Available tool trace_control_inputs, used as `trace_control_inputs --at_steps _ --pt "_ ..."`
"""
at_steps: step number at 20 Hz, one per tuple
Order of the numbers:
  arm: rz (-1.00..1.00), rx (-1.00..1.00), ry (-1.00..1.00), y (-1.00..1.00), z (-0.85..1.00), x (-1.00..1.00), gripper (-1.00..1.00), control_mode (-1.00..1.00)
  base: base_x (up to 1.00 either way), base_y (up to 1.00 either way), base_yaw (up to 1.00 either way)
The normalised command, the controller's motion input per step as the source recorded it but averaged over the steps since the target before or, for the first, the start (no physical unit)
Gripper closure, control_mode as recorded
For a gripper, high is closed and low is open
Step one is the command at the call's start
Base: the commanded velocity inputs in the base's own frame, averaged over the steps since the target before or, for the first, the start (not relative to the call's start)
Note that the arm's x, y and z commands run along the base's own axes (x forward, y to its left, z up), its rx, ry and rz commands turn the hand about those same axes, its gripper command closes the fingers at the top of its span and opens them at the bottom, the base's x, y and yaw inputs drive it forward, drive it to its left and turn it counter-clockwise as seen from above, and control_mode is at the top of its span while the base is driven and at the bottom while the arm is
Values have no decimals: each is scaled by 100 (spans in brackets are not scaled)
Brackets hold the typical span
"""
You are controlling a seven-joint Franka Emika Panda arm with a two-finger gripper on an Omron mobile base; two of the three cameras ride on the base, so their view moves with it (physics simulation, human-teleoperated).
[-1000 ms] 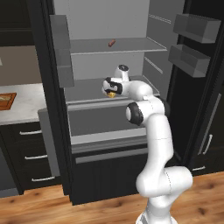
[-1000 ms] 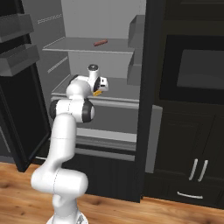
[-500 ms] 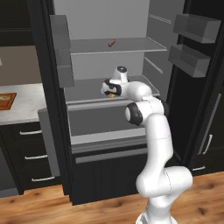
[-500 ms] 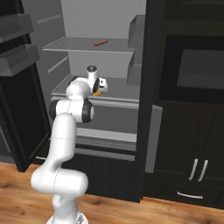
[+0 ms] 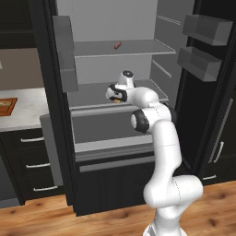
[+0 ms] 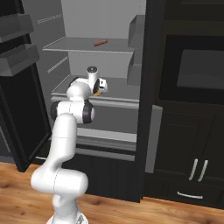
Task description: Retrieve the sausage and cheese from the fridge and place them on the cutting board on the counter.
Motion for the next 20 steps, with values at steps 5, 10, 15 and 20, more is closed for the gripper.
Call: trace_control_inputs --at_steps 5,10,15,20 --pt "-2 6 0 1 -5 7 100 -100 0 0 0" --pt "-2 4 0 0 -8 -1 100 -100 0 0 0" --pt "0 4 0 -2 0 -16 100 -100 0 0 0" --pt "0 4 0 -10 9 -62 100 -100 0 0 0"
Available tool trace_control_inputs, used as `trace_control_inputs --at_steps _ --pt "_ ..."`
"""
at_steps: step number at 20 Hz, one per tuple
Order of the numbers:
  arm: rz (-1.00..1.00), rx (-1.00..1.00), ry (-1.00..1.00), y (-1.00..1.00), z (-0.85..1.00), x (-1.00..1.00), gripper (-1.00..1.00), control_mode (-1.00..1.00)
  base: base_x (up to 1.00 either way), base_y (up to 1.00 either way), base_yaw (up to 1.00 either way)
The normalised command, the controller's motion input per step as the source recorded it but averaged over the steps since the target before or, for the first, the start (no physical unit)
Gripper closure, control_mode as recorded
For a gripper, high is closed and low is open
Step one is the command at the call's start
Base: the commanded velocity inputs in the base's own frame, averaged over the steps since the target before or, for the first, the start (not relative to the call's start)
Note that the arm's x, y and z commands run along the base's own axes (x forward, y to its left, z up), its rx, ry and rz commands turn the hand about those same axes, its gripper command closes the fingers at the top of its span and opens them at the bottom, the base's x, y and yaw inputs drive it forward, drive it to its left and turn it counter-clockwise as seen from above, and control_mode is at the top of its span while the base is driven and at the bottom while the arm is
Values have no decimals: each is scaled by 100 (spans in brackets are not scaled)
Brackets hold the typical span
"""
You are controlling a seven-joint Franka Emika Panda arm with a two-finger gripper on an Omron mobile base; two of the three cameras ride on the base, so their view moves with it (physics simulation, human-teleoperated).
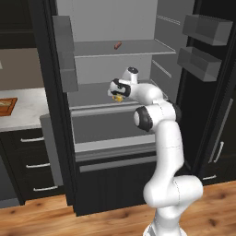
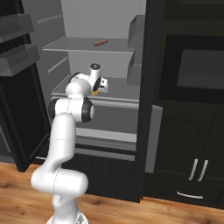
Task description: Retrieve the sausage and cheese from the fridge and place them on the cutting board on the counter.
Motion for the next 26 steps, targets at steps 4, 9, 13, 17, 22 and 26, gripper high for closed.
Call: trace_control_inputs --at_steps 4,9,13,17,22,26 --pt "0 5 -1 -8 2 -80 100 -100 0 0 0" --pt "0 6 -8 -3 0 -92 100 -100 0 0 0" --pt "0 7 -14 0 12 -93 100 -100 0 0 0" --pt "5 0 -16 0 24 -92 100 -100 0 0 0" --pt "7 0 -4 0 38 -83 100 -100 0 0 0" --pt "6 -3 2 0 48 -66 100 -100 0 0 0"
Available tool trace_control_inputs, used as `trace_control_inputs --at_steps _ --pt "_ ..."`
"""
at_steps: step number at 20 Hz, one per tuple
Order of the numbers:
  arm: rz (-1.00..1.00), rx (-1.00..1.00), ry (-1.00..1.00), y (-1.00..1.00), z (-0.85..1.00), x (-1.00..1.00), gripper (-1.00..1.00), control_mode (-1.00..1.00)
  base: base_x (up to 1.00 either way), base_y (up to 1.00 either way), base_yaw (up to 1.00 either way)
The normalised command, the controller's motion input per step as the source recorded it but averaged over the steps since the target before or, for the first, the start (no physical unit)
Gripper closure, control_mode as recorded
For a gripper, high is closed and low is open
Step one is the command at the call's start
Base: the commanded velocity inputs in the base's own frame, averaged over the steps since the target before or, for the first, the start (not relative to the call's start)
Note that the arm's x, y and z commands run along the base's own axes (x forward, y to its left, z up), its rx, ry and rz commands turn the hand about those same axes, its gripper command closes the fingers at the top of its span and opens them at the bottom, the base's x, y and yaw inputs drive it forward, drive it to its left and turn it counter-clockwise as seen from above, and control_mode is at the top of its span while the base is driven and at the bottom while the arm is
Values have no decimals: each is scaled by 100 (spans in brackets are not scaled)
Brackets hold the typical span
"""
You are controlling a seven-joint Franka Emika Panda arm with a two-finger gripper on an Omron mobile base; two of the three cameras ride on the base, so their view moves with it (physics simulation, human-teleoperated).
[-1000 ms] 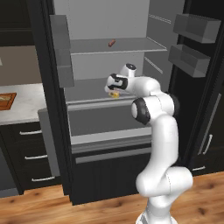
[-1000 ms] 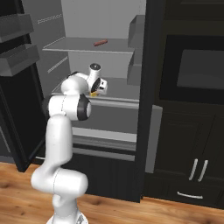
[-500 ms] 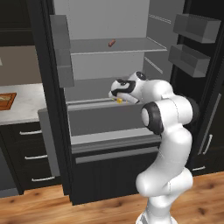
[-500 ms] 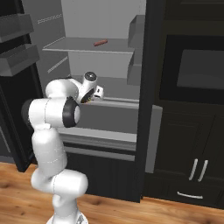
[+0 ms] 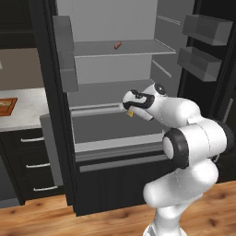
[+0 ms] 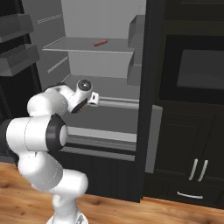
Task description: Retrieve the sausage and cheese from the fridge and place them on the cutting board on the counter.
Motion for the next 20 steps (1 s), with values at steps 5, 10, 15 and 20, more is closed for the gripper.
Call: trace_control_inputs --at_steps 5,10,15,20 --pt "4 -6 8 -2 49 -58 100 -100 0 0 0" --pt "2 -11 5 0 34 -61 100 -100 0 0 0" --pt "0 -5 -1 -1 12 -66 100 -100 0 0 0" --pt "0 -1 -6 0 4 -66 100 -100 0 0 0"
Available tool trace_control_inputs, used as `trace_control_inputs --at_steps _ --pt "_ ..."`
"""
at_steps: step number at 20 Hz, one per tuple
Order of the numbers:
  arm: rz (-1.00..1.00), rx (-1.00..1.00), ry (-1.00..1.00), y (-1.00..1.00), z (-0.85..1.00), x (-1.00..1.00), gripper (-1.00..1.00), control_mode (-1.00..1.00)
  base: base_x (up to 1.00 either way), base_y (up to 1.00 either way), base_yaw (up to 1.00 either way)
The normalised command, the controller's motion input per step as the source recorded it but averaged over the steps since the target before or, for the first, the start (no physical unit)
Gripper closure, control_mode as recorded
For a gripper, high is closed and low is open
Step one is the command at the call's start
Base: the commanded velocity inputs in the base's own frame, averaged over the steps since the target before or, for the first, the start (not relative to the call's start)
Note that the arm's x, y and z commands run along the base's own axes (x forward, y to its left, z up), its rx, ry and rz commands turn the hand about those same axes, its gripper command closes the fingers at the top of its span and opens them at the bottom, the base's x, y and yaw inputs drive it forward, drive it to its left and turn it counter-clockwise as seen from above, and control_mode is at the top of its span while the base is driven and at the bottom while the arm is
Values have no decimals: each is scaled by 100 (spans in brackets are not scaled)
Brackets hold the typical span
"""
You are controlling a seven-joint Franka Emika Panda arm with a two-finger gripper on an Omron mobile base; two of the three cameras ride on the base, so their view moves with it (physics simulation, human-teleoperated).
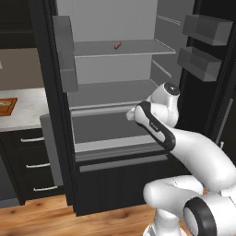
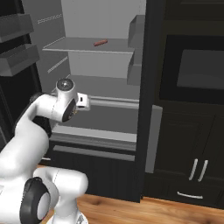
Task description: Retrieve the sausage and cheese from the fridge and place them on the cutting board on the counter.
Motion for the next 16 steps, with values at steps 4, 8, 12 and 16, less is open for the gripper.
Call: trace_control_inputs --at_steps 4,8,12,16 --pt "0 0 0 0 16 -52 100 -100 0 0 0" --pt "0 -2 0 0 9 -37 100 -100 0 0 0" --pt "0 0 3 0 1 -1 100 -100 0 0 0" --pt "0 0 0 0 0 0 100 -100 0 0 0"
